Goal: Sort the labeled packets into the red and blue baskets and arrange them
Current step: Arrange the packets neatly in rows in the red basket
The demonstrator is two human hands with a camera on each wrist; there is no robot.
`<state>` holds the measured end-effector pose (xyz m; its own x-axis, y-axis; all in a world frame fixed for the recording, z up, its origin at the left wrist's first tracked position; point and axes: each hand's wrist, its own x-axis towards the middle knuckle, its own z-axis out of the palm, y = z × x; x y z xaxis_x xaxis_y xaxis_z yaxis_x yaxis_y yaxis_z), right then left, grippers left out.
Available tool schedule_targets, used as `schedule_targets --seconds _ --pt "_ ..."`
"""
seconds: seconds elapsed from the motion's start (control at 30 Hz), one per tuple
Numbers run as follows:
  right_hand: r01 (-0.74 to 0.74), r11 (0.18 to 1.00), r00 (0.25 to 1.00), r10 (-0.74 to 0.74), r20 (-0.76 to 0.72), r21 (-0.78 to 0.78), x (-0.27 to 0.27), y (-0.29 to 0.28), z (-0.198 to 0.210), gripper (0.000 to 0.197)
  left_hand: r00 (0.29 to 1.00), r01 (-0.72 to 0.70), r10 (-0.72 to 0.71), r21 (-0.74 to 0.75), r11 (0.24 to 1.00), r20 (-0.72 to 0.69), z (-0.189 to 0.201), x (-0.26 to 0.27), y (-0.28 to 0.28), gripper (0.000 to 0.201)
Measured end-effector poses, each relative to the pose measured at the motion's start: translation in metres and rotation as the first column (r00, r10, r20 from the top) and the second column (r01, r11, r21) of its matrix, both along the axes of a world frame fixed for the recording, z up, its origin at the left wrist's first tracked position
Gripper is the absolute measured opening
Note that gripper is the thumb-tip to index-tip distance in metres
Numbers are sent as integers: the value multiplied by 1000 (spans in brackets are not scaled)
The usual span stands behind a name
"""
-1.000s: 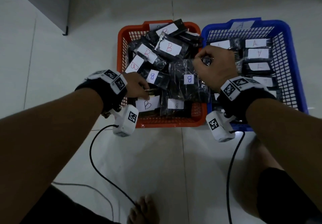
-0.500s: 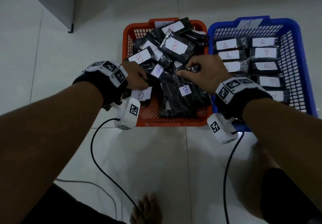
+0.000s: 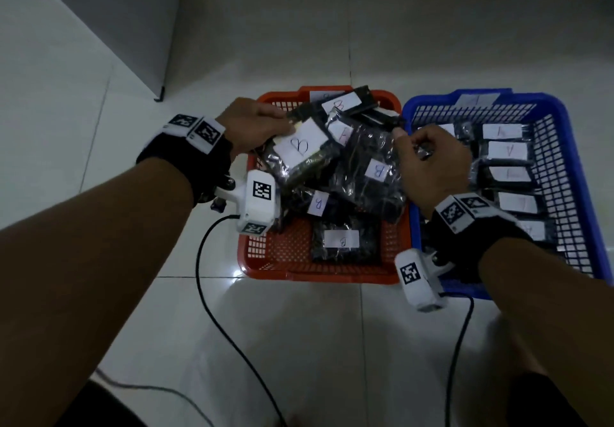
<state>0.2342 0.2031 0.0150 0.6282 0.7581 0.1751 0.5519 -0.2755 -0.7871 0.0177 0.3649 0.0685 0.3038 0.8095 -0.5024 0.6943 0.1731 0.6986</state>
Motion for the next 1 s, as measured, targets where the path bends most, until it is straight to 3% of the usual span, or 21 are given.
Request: schedule_targets --seconds 0.1,0.17,0.33,0.5,0.57,0.6,0.73,0.8,0.87,1.0 --pt "120 991 991 -116 -64 65 6 7 7 36 995 -92 85 186 978 48 -16 9 6 10" --pt "146 988 987 -142 -73 52 7 11 8 37 995 -96 99 274 957 4 -28 13 8 12" --pt "85 995 995 -83 -55 48 -5 15 4 29 978 123 -10 533 837 -209 -48 14 3 34" --pt "40 998 999 -39 -31 43 -9 13 0 29 939 332 -172 652 682 -298 -47 -4 -10 27" --pt "28 999 999 -27 -33 32 -7 12 -2 30 858 513 -327 632 580 -396 -38 -13 -21 30" --pt "23 999 999 -23 -36 25 -8 10 -4 30 783 622 -417 587 519 -461 -34 -19 -28 32" --pt "10 1000 1000 -10 0 14 -12 7 -11 32 376 925 -681 295 239 -628 -38 -28 -54 31" --pt "6 1000 1000 -6 8 1 -14 5 -12 30 249 968 -734 189 165 -631 -47 -22 -65 37" --pt "-3 1000 1000 3 10 -9 -13 2 -12 30 208 978 -736 140 154 -644 -56 -16 -72 48" --pt "-98 991 994 103 46 -93 -5 -10 -13 34 212 977 -676 130 170 -706 -66 -4 -77 62"
